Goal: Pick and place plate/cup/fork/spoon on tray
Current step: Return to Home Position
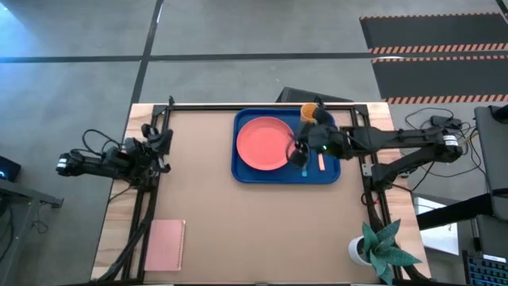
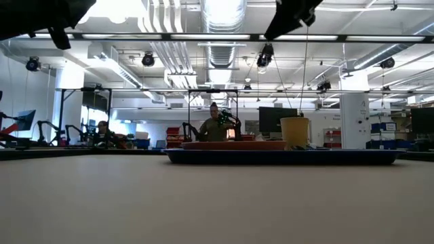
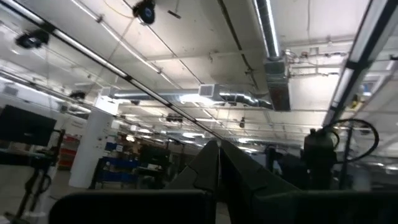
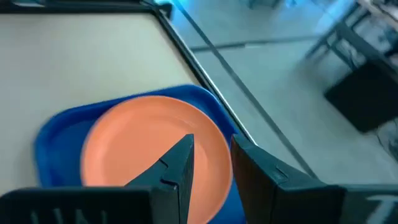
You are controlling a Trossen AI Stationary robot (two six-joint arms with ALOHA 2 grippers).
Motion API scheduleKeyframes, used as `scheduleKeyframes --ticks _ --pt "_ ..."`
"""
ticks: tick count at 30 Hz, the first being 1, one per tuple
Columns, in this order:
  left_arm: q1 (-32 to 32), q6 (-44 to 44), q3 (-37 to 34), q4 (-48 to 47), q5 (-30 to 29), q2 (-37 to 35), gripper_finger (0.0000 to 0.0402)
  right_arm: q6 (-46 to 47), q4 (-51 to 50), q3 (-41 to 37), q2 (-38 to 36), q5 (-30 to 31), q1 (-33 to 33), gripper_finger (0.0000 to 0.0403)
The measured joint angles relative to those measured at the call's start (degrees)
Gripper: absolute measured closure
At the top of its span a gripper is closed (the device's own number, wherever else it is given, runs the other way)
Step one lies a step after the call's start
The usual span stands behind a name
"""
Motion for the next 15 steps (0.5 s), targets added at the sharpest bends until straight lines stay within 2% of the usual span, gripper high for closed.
scheduleKeyframes --ticks 8,15 --pt "0.0 -6.4 -0.1 -7.7 3.6 0.2 0.0402 -3.3 4.1 -5.0 -6.2 0.3 9.2 0.0308" --pt "0.0 -6.5 -0.1 -8.2 3.7 0.2 0.0402 -5.8 13.6 -15.3 -15.8 -3.3 11.1 0.0314"
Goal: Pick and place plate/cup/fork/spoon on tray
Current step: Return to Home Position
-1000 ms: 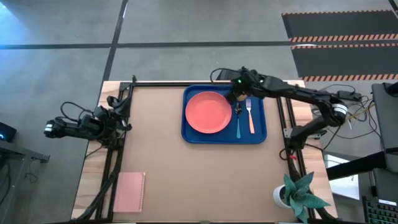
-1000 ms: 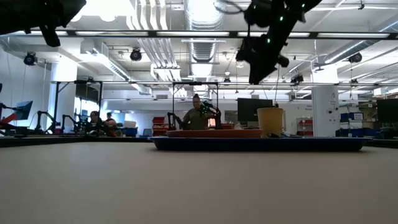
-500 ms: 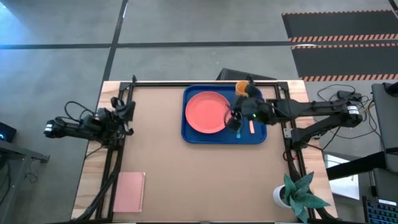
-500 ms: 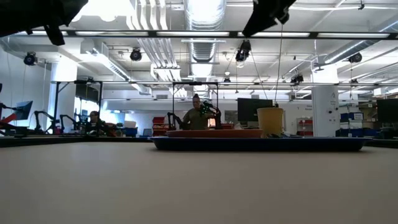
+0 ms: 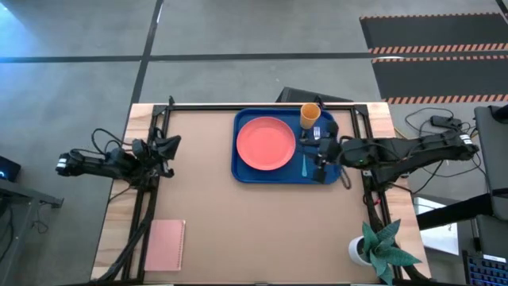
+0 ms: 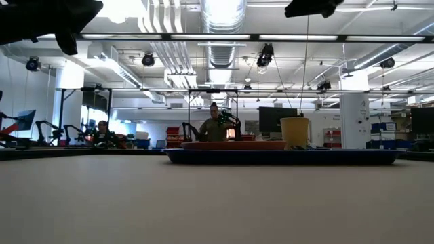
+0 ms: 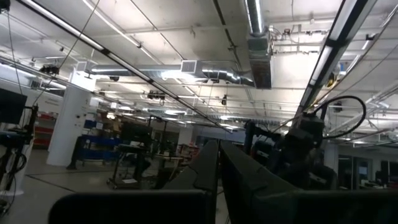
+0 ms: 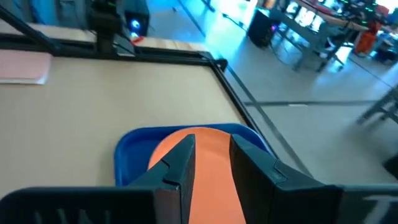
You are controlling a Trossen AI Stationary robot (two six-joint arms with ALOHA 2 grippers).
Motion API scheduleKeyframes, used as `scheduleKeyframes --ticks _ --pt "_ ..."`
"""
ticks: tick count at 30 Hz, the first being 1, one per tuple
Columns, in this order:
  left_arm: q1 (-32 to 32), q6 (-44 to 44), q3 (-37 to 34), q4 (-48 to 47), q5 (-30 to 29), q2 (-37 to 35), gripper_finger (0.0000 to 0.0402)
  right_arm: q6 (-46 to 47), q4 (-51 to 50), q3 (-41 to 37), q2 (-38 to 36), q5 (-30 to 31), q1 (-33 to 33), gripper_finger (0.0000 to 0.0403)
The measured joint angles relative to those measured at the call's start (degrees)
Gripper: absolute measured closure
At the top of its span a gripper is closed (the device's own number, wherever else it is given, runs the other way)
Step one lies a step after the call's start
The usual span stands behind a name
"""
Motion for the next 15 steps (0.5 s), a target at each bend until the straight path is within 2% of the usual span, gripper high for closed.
scheduleKeyframes --ticks 8,15 --pt "0.0 -0.1 0.0 -3.5 0.1 0.1 0.0402 -0.7 8.2 -10.3 -10.8 -9.6 0.0 0.0317" --pt "0.0 -0.2 0.0 -9.3 2.0 0.1 0.0402 -2.8 11.9 -15.9 -17.4 -11.7 0.0 0.0323"
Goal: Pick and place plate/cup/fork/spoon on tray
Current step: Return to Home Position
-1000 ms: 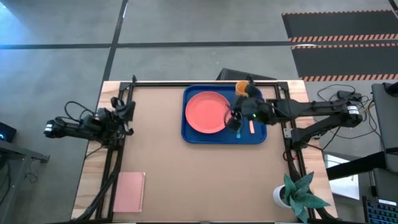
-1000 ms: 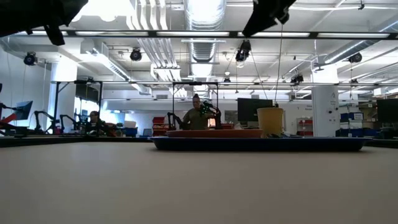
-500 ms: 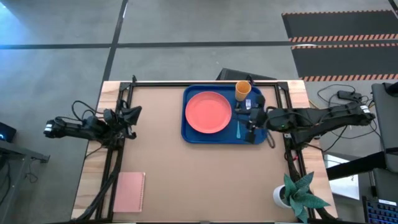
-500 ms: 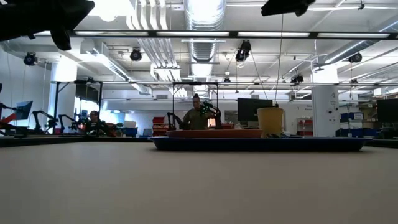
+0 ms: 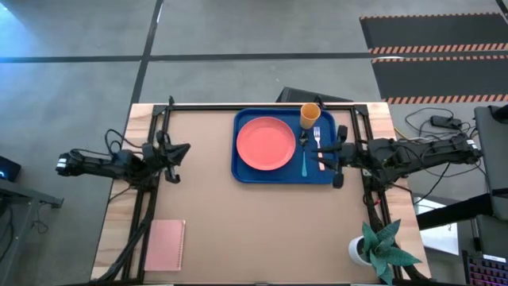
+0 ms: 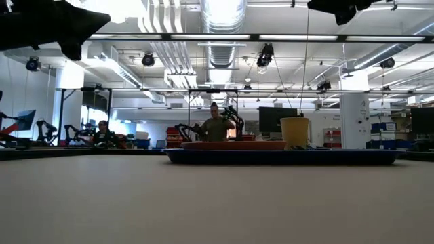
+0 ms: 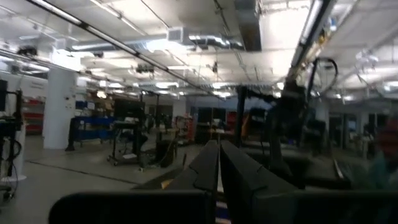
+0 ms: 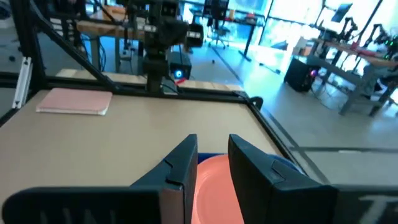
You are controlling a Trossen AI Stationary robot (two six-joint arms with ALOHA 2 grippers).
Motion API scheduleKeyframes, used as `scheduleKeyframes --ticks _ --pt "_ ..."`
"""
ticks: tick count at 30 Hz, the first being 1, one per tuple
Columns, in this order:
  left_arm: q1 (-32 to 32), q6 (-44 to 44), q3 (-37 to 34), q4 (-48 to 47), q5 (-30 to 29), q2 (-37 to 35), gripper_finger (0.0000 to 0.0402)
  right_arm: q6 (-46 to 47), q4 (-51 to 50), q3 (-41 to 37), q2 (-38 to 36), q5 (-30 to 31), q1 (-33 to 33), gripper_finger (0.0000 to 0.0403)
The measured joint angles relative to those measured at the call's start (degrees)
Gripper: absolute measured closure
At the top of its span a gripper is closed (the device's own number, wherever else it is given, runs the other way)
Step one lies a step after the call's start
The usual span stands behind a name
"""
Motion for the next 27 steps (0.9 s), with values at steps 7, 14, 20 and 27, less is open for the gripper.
scheduleKeyframes --ticks 7,14,20,27 --pt "0.0 -1.4 0.0 -9.1 4.1 0.0 0.0402 -1.7 5.0 -5.2 -4.6 -3.1 0.0 0.0323" --pt "0.0 -1.4 0.0 -13.3 11.1 0.0 0.0402 -2.6 6.0 -9.3 -8.5 -3.1 0.0 0.0334" --pt "0.0 -1.5 0.0 -17.2 12.1 0.0 0.0402 -3.3 6.3 -12.3 -12.7 -3.1 0.0 0.0341" --pt "0.0 -1.5 0.0 -17.1 12.1 0.2 0.0402 -4.3 6.8 -15.6 -18.7 -2.9 0.0 0.0344"
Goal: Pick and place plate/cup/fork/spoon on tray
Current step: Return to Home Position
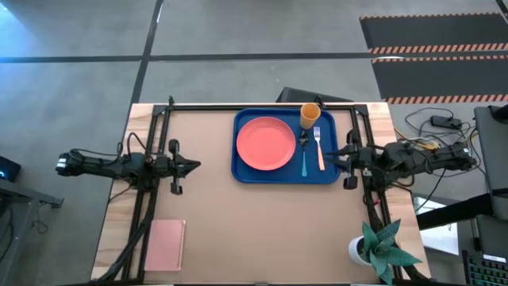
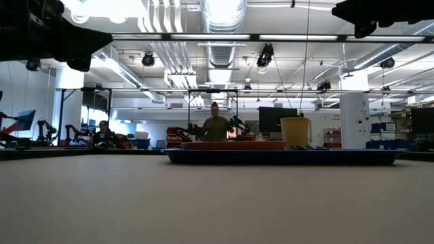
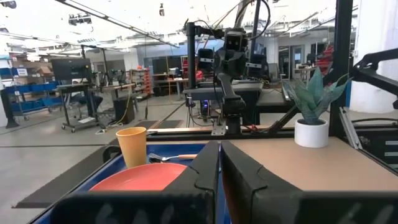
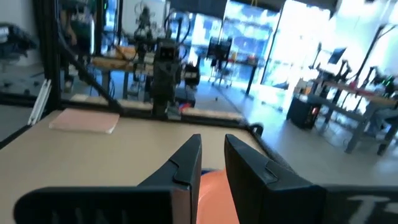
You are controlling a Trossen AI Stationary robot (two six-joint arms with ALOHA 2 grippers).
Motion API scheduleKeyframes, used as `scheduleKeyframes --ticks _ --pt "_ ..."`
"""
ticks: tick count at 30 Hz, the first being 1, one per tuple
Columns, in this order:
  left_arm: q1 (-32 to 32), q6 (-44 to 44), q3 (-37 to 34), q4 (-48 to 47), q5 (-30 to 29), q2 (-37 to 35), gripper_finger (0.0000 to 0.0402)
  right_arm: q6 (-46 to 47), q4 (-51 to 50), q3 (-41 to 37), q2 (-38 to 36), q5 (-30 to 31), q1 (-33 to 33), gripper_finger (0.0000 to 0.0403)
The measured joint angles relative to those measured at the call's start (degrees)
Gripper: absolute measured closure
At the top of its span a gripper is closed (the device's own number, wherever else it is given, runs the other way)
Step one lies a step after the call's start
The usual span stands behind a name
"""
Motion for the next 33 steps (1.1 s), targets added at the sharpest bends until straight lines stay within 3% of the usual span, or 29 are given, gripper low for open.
scheduleKeyframes --ticks 9,17,29,33 --pt "0.0 0.0 0.0 0.0 0.0 0.0 0.0402 -4.5 10.2 -8.8 -7.8 2.6 -0.2 0.0344" --pt "0.0 0.0 0.0 0.0 -0.2 0.1 0.0402 -5.4 10.1 -13.1 -15.4 3.5 -0.4 0.0345" --pt "0.0 0.2 -1.3 0.3 -1.0 0.2 0.0402 -6.8 9.7 -17.1 -15.8 3.5 -0.6 0.0345" --pt "0.0 0.2 -1.4 0.3 -0.9 0.5 0.0402 -7.3 15.2 -20.6 -15.8 3.5 -0.6 0.0345"
